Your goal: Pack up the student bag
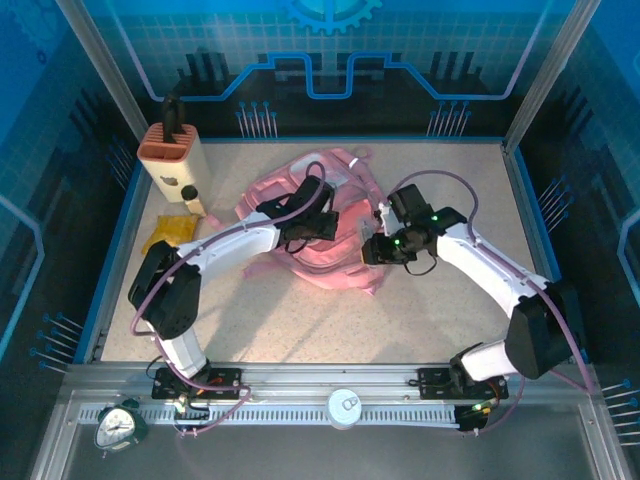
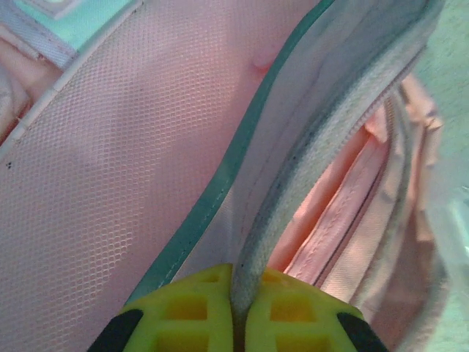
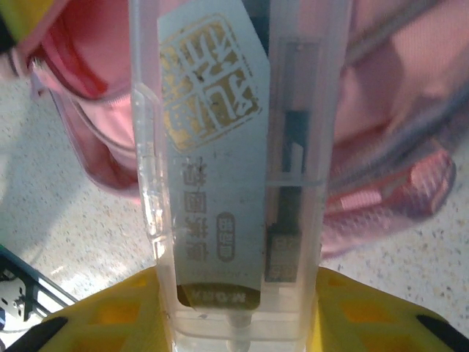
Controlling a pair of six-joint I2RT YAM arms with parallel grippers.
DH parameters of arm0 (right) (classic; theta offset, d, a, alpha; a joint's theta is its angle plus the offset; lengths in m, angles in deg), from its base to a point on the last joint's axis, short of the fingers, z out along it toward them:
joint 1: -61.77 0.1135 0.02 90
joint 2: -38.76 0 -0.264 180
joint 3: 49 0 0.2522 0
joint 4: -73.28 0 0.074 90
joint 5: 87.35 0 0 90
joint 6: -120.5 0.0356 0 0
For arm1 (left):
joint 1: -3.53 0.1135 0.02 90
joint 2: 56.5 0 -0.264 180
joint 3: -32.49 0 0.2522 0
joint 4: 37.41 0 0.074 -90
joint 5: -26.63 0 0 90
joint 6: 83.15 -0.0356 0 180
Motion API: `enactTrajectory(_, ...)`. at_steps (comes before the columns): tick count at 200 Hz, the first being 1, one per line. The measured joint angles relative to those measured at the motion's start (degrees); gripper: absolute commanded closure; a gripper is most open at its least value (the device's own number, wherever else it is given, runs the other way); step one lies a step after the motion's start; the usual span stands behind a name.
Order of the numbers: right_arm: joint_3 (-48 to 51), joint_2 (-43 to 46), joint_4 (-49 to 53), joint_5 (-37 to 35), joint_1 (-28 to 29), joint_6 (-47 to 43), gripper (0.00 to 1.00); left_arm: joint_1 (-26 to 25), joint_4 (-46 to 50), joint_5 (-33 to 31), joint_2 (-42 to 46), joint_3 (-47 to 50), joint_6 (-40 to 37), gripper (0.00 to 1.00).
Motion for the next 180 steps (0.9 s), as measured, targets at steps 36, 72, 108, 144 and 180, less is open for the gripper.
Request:
enactTrajectory(36, -3.93, -5.49, -2.75, -0.02, -2.97, 0.79, 0.59, -0.55, -3.15, 3.69, 2.67, 1.18, 10.12, 1.00)
enactTrajectory(72, -5.99, -9.14, -3.06, -1.66, -4.83, 2.89, 0.54, -2.25, -5.01, 6.19, 2.73, 1.25, 17.73, 1.00)
enactTrajectory(108, -6.80, -10.64, -6.01, 0.35, -5.03, 6.45, 0.40, -2.14, -5.84, 6.40, 2.51, 1.25, 21.00, 1.00)
enactTrajectory(144, -4.92, -9.49, -11.15, 5.03, -5.14, 9.35, 0.37, -2.12, -6.01, 6.40, 2.51, 1.36, 22.10, 1.00)
enactTrajectory(180, -0.68, -5.84, -16.74, 9.35, -5.81, 11.58, 0.51, -2.12, -6.80, 6.60, 2.51, 1.57, 22.27, 1.00)
